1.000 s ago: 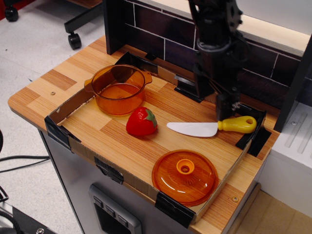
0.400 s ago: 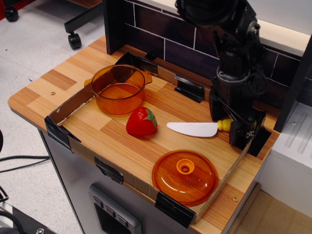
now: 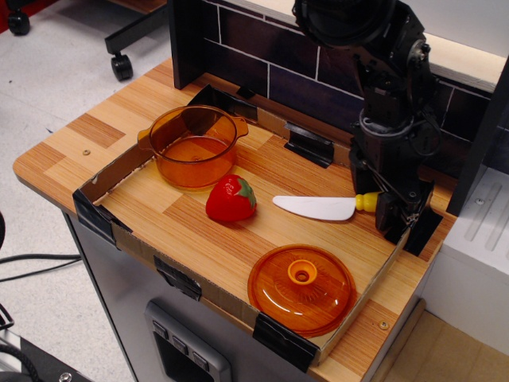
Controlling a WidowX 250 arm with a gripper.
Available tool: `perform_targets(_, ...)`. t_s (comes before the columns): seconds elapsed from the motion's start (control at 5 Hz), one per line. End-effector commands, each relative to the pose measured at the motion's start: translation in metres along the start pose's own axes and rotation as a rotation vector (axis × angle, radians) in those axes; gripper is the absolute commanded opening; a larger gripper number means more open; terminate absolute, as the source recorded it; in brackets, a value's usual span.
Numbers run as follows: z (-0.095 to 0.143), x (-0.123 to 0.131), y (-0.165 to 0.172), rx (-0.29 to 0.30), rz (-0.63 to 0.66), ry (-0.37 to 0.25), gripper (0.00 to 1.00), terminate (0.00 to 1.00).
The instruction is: Put knife in pot
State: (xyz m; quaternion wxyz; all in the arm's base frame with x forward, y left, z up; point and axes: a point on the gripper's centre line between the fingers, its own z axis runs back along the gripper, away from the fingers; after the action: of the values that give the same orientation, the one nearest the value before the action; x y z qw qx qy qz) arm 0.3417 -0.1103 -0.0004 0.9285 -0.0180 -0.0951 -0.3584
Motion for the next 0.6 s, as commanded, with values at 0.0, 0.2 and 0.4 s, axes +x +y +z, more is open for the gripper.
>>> perform_targets(0.0, 0.006, 0.000, 0.001, -0.042, -0.156, -0.006, 0.00, 0.00)
perform_targets(0.2, 0.021, -0.006, 0.003, -0.128, -0.275, 0.012, 0.00, 0.00)
perform_targets(0.4, 0.039, -0.009, 0.007, -0.154, -0.354, -0.031, 0.00, 0.00)
